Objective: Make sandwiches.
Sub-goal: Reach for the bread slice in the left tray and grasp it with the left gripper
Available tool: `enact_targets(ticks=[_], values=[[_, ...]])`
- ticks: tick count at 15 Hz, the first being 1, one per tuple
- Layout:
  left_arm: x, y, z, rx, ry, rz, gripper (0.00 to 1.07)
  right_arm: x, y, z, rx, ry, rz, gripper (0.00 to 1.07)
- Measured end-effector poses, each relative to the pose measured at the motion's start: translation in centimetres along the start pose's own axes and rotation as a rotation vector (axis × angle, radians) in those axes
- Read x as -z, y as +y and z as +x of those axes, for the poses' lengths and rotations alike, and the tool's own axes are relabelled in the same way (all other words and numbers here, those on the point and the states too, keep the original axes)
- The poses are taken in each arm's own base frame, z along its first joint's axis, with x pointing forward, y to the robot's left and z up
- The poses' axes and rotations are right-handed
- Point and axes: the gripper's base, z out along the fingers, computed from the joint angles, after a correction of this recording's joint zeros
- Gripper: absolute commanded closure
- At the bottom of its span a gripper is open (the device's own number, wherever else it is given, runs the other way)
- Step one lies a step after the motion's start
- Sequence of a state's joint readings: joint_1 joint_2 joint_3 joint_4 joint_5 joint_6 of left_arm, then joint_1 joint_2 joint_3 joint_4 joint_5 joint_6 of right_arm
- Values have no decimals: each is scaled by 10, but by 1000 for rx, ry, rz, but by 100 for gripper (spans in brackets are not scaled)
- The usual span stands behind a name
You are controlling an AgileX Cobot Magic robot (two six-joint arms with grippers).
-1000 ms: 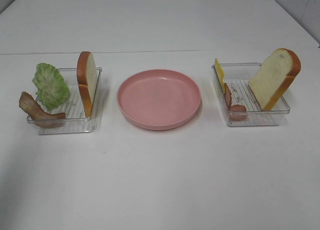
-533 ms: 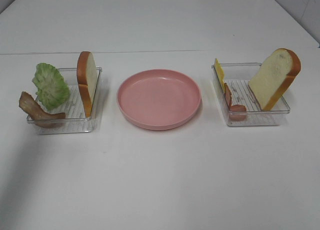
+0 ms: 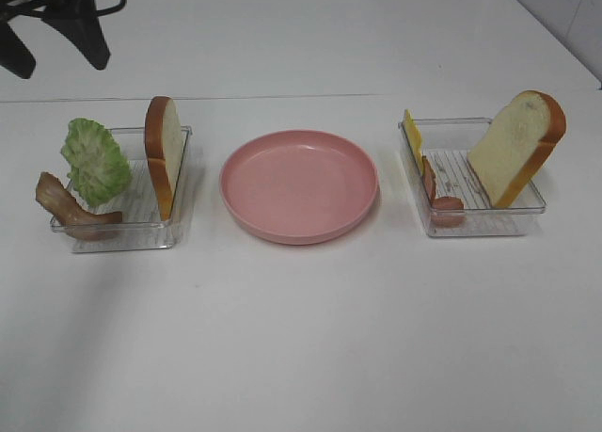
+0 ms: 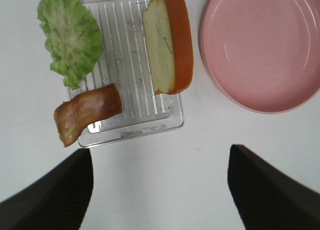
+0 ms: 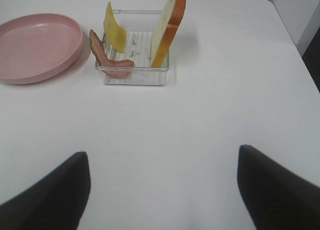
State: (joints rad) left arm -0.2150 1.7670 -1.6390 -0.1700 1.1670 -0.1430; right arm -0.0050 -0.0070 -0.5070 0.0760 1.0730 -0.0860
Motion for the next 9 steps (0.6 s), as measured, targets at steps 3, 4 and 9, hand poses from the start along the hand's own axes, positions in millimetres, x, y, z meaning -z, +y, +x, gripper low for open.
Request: enact_targets(ticks=[3,4,9], values=[[-24,-21,-8,-13,29,-19,35,0,0,0,0,0,0,31],[-28,-25,-9,-11,33,-28,35,0,0,0,0,0,0,31],[-58,-35,-18,-7,57,-127,35,0,0,0,0,0,0,31]])
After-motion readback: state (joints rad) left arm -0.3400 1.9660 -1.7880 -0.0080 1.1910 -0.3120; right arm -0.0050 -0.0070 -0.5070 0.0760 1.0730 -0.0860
